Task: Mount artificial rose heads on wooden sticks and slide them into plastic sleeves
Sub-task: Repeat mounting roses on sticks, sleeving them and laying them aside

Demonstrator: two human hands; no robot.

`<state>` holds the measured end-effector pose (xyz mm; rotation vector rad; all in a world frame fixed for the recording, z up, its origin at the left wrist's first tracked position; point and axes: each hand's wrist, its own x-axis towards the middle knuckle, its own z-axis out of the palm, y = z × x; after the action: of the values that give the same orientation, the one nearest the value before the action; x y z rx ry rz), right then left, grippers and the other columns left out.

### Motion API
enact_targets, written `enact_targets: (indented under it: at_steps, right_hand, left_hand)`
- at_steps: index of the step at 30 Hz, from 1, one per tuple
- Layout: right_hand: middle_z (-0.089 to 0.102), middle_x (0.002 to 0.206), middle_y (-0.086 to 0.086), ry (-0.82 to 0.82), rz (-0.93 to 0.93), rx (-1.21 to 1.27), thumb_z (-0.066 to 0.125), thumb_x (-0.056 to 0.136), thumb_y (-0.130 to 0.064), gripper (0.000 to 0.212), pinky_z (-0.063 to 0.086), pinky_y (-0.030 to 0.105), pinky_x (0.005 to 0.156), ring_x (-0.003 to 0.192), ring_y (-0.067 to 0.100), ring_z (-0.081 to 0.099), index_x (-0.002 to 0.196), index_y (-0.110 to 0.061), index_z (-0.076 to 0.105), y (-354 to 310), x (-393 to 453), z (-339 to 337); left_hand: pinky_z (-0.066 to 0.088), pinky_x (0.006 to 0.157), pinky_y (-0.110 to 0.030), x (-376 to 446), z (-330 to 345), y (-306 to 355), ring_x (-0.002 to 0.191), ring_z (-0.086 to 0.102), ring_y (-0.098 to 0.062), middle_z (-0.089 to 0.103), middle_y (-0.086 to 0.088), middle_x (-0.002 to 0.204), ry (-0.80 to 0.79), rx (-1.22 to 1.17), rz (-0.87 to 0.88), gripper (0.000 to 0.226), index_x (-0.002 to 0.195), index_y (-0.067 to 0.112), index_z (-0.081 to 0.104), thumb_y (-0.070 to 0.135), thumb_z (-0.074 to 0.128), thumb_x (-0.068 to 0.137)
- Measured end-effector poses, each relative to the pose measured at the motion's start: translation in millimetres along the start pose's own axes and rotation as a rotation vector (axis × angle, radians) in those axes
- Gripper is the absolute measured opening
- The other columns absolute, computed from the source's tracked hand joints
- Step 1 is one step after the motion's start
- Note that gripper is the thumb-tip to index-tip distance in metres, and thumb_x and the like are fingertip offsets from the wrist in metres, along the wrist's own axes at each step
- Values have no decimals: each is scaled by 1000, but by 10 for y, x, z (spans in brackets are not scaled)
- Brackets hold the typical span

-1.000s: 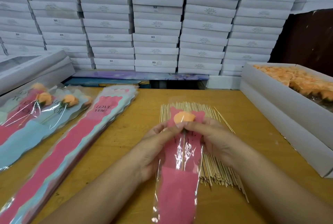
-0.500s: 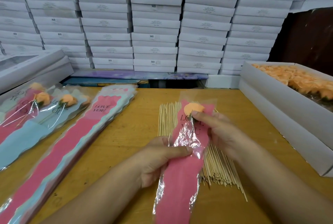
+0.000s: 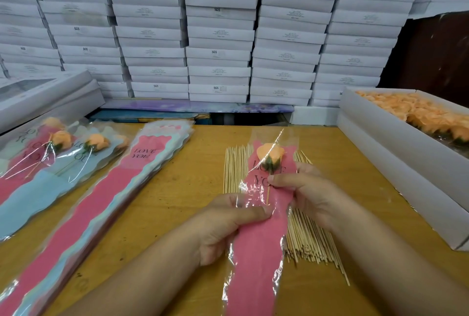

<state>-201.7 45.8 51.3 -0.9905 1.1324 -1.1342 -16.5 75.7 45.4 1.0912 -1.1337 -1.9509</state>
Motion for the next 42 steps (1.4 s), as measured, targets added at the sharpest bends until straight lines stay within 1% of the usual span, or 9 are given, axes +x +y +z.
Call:
enact_targets:
  at_steps: [7, 10, 18, 22, 27, 31, 35, 39, 42]
  right_hand:
    - [75, 78, 12, 48, -40, 51, 67, 82, 12, 24, 51, 23, 44, 59, 18, 71, 104, 2, 68, -42, 12, -50]
    - [75, 81, 13, 46, -47, 60, 70, 79, 12, 30, 53, 23, 49, 62, 19, 72, 108, 4, 67, -32, 17, -57]
    - [77, 86, 15, 33, -59, 73, 71, 78, 11, 28, 56, 24, 53, 67, 20, 73, 105, 2, 68, -11, 31, -65]
    - [77, 97, 15, -1, -39, 57, 74, 78, 3, 31, 60, 28, 62, 77, 22, 74, 109, -1, 69, -1, 24, -88]
    - [77, 99, 11, -55, -18, 64, 71, 87, -27, 36, 57, 27, 58, 76, 19, 73, 117, -8, 68, 18, 6, -101]
    - [75, 88, 10, -65, 0, 88, 59, 86, -52, 50, 58, 28, 57, 70, 19, 71, 116, -12, 61, -8, -8, -211]
    - [76, 97, 16, -38, 8, 122, 57, 87, -51, 55, 58, 29, 57, 72, 21, 72, 124, -11, 58, 2, 4, -369]
    - [76, 97, 15, -14, 3, 117, 51, 98, -43, 43, 58, 28, 56, 72, 20, 72, 126, -11, 56, 16, 20, -444]
    - [76, 94, 13, -8, -9, 90, 51, 99, -39, 39, 57, 27, 56, 72, 19, 71, 126, -12, 56, 14, 19, -438]
  left_hand:
    - [60, 60, -27, 3, -8, 1, 71, 74, -20, 76, -19, 97, -23, 41, -29, 28, 112, -8, 70, 2, 73, 85]
    - [63, 70, -31, 6, -19, -2, 75, 74, -21, 75, -20, 100, -16, 50, -35, 31, 115, -8, 69, 0, 72, 85]
    - [62, 68, -31, 8, -20, -15, 74, 75, -22, 76, -19, 95, -39, 62, -33, 14, 95, 2, 77, -4, 73, 83]
    - [61, 58, -28, 3, -22, -5, 68, 75, -20, 76, -18, 90, -44, 66, -35, 15, 96, -1, 76, -6, 72, 81]
    - [61, 76, -37, -2, -45, 38, 74, 74, -22, 75, -19, 97, -1, 126, -45, 30, 108, -10, 69, -4, 74, 79]
    - [62, 70, -32, -45, -144, 226, 71, 73, -20, 75, -17, 90, 68, 187, -7, 27, 104, -9, 69, -3, 75, 78]
    - [63, 64, -34, -157, -425, 531, 68, 73, -23, 74, -21, 92, 142, 227, 50, 51, 112, -13, 64, 3, 78, 66]
    - [63, 62, -35, -360, -951, 918, 65, 73, -24, 74, -21, 88, 202, 367, 84, 15, 85, 0, 78, 5, 75, 71]
    - [62, 56, -33, -528, -1450, 1159, 65, 71, -24, 74, -21, 90, 368, 536, 105, 19, 89, 0, 77, 7, 73, 71]
